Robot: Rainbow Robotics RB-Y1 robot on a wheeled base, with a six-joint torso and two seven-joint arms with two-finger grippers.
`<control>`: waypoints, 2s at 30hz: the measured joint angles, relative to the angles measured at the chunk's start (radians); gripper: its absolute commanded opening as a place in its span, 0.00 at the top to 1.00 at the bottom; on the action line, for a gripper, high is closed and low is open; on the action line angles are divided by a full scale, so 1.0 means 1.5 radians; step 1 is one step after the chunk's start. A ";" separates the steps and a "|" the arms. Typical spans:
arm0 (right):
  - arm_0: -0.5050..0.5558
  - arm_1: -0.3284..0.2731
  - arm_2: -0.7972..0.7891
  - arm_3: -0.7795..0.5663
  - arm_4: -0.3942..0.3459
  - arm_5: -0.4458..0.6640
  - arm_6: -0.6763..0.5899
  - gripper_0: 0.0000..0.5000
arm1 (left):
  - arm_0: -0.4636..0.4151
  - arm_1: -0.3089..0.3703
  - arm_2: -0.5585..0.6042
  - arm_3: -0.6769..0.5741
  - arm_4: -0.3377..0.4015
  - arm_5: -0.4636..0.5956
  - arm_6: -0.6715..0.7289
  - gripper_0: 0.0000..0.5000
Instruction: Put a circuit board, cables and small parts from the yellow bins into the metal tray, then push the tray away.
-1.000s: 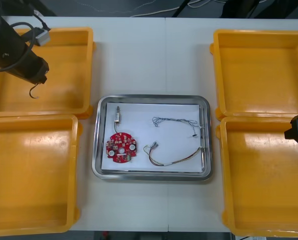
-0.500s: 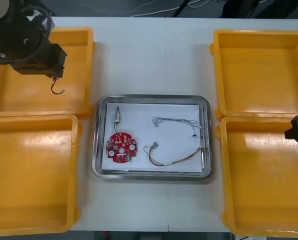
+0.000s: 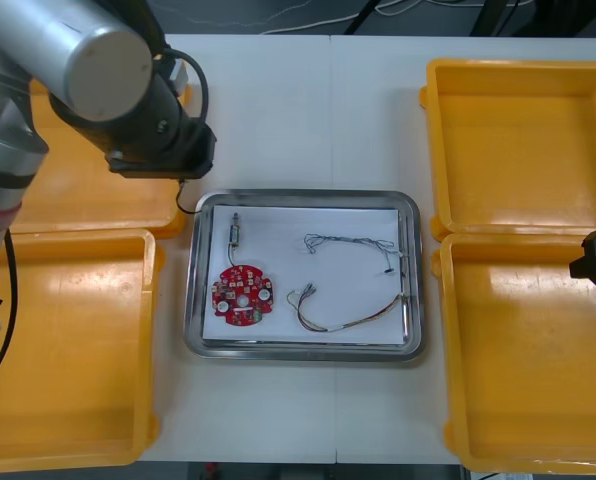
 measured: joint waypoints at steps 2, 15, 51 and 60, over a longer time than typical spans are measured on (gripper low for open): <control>0.000 0.000 0.000 0.000 0.000 0.000 0.000 0.00 | 0.000 -0.009 -0.028 -0.002 -0.014 -0.014 0.086 1.00; 0.000 0.000 0.000 0.000 0.000 0.000 0.000 0.00 | 0.001 -0.054 -0.150 -0.002 -0.094 -0.072 0.123 1.00; 0.000 0.000 0.000 0.000 0.000 0.000 0.000 0.00 | 0.079 -0.059 -0.280 -0.020 -0.205 -0.208 0.136 1.00; 0.001 0.000 0.000 0.000 0.000 0.000 0.000 0.00 | 0.079 -0.067 -0.294 -0.001 -0.226 -0.239 0.154 1.00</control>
